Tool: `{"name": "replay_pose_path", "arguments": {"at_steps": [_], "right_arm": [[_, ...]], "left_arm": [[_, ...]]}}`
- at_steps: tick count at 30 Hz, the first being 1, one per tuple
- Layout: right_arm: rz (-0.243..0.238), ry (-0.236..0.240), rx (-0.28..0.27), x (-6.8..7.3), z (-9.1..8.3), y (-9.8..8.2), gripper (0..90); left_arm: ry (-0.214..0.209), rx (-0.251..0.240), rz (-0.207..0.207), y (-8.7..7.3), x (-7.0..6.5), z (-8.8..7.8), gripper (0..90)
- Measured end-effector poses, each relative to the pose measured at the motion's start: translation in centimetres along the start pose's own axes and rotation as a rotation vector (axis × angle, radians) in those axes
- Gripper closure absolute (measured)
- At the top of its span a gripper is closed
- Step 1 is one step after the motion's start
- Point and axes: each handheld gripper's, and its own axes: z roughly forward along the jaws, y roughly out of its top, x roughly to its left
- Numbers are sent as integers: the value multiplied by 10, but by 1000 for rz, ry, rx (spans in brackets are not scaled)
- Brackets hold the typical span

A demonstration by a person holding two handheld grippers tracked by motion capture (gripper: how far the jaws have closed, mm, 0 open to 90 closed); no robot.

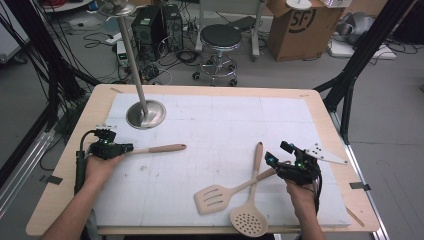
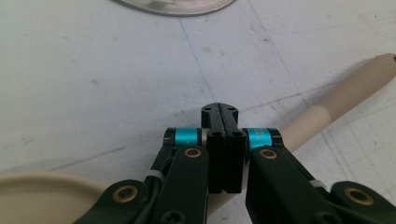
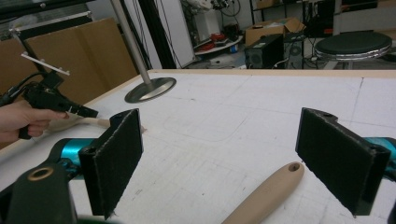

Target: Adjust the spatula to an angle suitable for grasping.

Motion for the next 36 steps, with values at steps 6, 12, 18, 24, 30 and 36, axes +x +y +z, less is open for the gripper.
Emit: {"name": "replay_pose_path", "arguments": {"at_steps": [6, 12, 18, 24, 30, 36], "right_arm": [[-8, 6, 6, 2, 2, 0, 140], [-2, 0, 4, 0, 2, -1, 140], [-2, -1, 8, 1, 2, 0, 140], [-11, 0, 2, 2, 2, 1, 140], [-8, 5, 8, 3, 1, 1, 140], [-10, 8, 4, 4, 3, 1, 140]], "left_arm": [[22, 12, 14, 3, 3, 0, 900], [-3, 16, -32, -3, 13, -8, 900], [2, 80, -28, -9, 7, -20, 900], [-13, 99, -23, -22, 3, -31, 900], [-43, 60, -20, -41, -4, -47, 900], [-81, 50, -26, -56, -8, -57, 900]]}}
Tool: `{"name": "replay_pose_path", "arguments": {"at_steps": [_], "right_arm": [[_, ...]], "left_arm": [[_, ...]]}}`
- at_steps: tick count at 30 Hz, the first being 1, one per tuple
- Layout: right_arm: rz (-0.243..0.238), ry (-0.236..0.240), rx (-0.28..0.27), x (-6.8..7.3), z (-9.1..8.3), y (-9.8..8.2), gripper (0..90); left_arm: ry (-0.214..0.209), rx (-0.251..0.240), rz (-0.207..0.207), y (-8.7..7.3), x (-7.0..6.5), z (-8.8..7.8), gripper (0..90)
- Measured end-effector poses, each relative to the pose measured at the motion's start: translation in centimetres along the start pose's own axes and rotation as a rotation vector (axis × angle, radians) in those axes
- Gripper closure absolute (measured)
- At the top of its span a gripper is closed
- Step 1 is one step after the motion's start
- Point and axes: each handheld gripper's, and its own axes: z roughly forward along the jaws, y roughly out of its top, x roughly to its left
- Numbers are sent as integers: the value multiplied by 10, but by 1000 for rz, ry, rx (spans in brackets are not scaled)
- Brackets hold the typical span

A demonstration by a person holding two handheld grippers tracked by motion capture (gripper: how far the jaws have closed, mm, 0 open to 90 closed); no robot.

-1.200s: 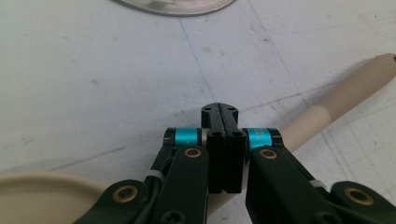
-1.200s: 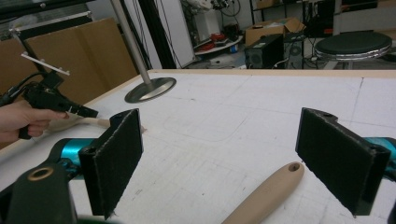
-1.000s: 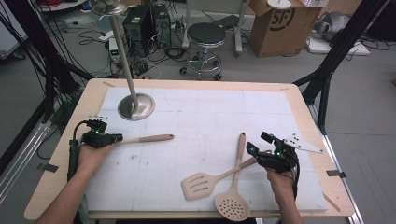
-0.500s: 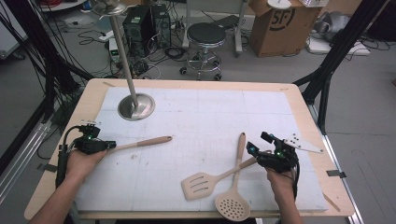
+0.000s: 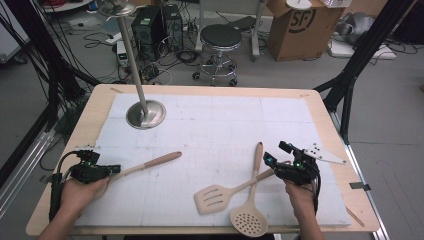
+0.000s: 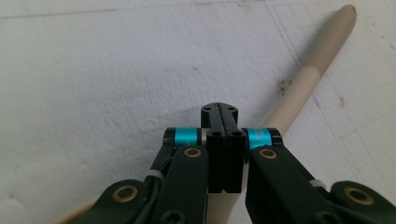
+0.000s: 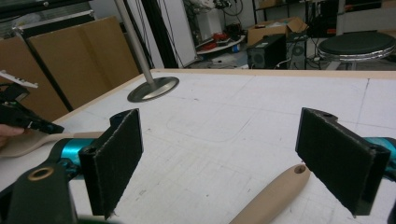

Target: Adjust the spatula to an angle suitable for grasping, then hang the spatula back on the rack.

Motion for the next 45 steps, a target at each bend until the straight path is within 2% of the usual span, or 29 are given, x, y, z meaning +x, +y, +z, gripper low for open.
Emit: {"name": "replay_pose_path", "arguments": {"at_steps": [6, 9, 12, 13, 15, 16, 19, 28, 31, 34, 41, 45], "right_arm": [[-2, 3, 7, 0, 3, 0, 140], [0, 2, 7, 0, 3, 0, 140], [2, 1, 8, 0, 3, 0, 140], [1, 3, 9, 0, 2, 0, 140], [0, 2, 9, 1, 2, -1, 140], [-3, 1, 6, 1, 0, -1, 140], [6, -10, 0, -1, -4, -1, 140], [11, -25, -2, -3, -12, -3, 140], [9, -27, -5, -3, -13, -3, 141], [13, -24, 1, -3, -13, -4, 141], [4, -25, -2, -2, -12, -4, 141], [12, -29, 0, -3, -12, -4, 141]], "left_arm": [[8, -23, 33, -2, -5, -5, 900], [-2, -55, 69, 3, -12, -12, 897], [-22, -64, 91, 10, -17, -14, 862], [-30, -62, 94, 12, -18, -14, 786], [-40, -51, 105, 15, -20, -13, 761], [-46, -47, 104, 16, -20, -12, 698], [-60, -37, 108, 17, -18, -10, 662], [-85, -14, 116, 16, -16, -6, 645], [-96, -13, 113, 16, -16, -7, 612], [-104, 11, 134, 15, -15, -8, 605], [-112, 70, 138, 10, -12, 3, 605], [-96, 91, 163, 9, -14, 9, 595]]}}
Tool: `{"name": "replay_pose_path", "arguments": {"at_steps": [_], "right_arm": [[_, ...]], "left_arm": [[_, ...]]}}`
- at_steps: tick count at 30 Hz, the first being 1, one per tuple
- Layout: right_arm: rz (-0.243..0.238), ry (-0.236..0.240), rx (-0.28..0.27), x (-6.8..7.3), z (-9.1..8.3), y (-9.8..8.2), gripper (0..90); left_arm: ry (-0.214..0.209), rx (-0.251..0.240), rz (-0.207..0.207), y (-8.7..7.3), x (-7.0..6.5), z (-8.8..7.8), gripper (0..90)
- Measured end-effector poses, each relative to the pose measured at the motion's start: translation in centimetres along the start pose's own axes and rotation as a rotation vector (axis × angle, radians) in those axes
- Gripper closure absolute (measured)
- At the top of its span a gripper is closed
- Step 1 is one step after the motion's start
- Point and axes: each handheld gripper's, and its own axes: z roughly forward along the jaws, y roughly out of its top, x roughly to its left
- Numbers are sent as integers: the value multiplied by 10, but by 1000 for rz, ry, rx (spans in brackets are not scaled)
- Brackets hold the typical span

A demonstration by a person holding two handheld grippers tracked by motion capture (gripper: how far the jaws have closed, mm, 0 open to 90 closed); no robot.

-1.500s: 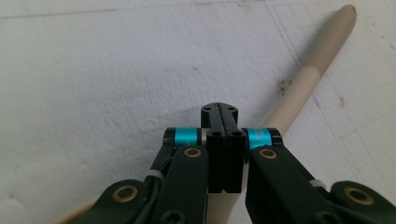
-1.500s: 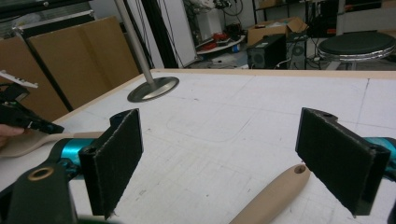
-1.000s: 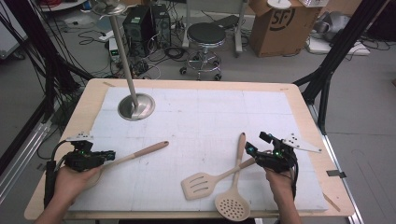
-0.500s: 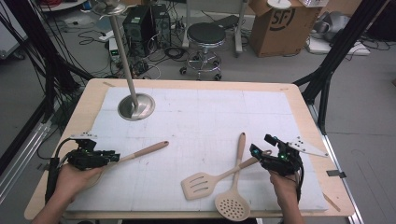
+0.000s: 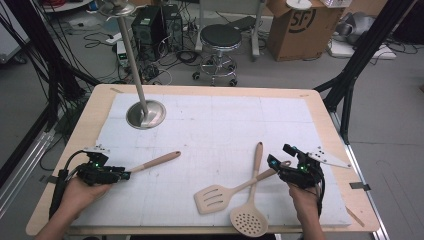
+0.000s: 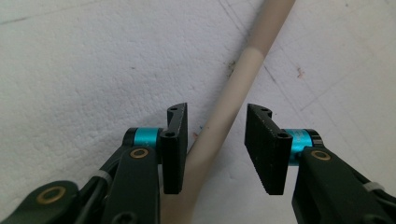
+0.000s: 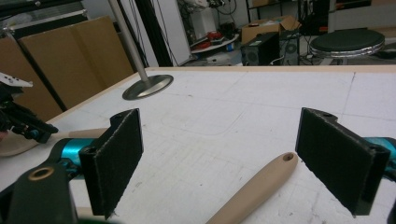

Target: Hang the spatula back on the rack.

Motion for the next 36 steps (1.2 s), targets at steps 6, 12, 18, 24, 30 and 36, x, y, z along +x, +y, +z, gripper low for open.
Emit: {"name": "replay_pose_path", "arguments": {"at_steps": [6, 12, 18, 24, 30, 36], "right_arm": [[0, 0, -1, 0, 0, -1, 141], [-2, 4, 2, 1, 1, 0, 141], [1, -1, -1, -1, 0, 0, 142], [8, 3, 1, -1, 1, -1, 142], [1, 5, 0, 1, 2, 0, 142], [4, 3, -1, 0, 1, 0, 142]], "left_arm": [[71, 45, 95, 4, -10, 5, 595], [117, 55, 154, 6, -16, 8, 632], [132, 27, 135, 4, -11, 6, 772], [121, 15, 124, 3, -12, 8, 775], [134, -19, 134, 0, -13, 10, 772], [148, -54, 144, -3, -15, 10, 780]]}}
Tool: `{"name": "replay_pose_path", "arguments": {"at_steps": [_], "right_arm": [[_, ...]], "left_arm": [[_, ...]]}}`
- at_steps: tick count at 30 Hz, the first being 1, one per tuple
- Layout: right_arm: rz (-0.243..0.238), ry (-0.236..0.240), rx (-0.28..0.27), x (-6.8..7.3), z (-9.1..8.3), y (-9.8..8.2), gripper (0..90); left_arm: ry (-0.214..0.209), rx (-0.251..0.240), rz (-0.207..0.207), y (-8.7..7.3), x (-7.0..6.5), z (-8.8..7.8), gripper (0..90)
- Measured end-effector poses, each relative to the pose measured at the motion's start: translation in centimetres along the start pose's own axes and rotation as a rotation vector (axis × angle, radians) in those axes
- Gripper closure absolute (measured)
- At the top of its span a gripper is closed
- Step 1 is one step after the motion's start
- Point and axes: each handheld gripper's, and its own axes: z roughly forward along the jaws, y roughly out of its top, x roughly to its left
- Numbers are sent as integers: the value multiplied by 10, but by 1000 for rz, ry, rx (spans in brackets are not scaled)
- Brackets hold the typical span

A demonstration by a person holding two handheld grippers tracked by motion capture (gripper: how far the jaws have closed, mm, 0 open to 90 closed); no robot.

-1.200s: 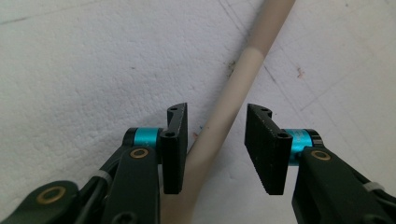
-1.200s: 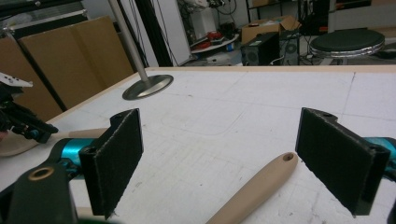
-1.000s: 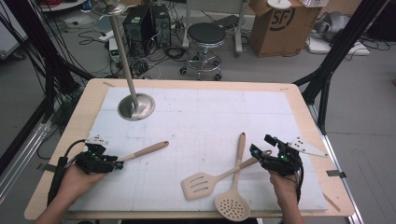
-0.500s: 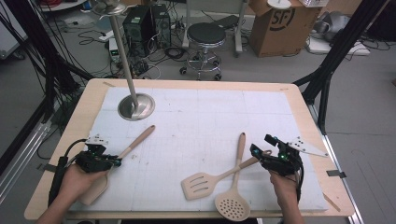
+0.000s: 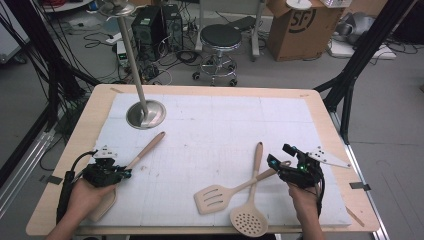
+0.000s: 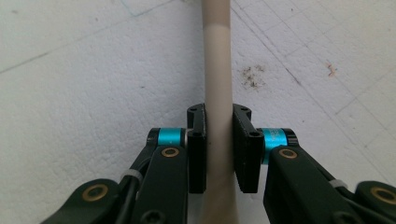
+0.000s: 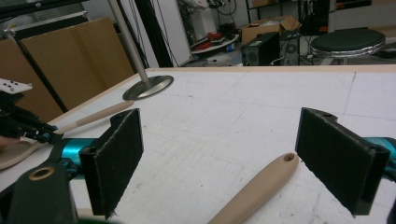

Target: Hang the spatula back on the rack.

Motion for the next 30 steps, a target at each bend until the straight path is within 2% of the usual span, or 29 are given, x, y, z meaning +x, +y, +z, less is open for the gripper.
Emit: {"name": "replay_pose_path", "arguments": {"at_steps": [2, 3, 4, 7, 13, 15, 17, 19, 25, 30], "right_arm": [[-1, -2, -1, -1, 0, 0, 142], [2, -2, 0, -1, -1, 0, 142], [2, -4, -4, -1, -1, 0, 142], [5, -6, -4, -2, -2, 0, 142], [3, -4, -2, -2, -2, 0, 142], [2, -6, -2, -2, -2, 0, 142], [2, -6, -2, -2, -2, -1, 142], [1, -2, 1, -2, -1, -1, 142], [-3, -2, 5, -1, 0, -1, 142], [-1, -1, 7, -1, 0, -1, 142]], "left_arm": [[5, -56, -1, -2, -1, 0, 785], [-21, -121, -33, 0, 0, -1, 785], [-21, -121, -33, 0, 0, -1, 785], [-57, -193, -77, 10, 3, -5, 785], [-125, -388, -139, 25, 8, -18, 784], [-131, -450, -138, 28, 10, -25, 784], [-148, -505, -165, 32, 12, -31, 784], [-146, -552, -175, 36, 14, -36, 784], [-163, -734, -191, 45, 20, -46, 783], [-143, -819, -214, 51, 26, -49, 783]]}}
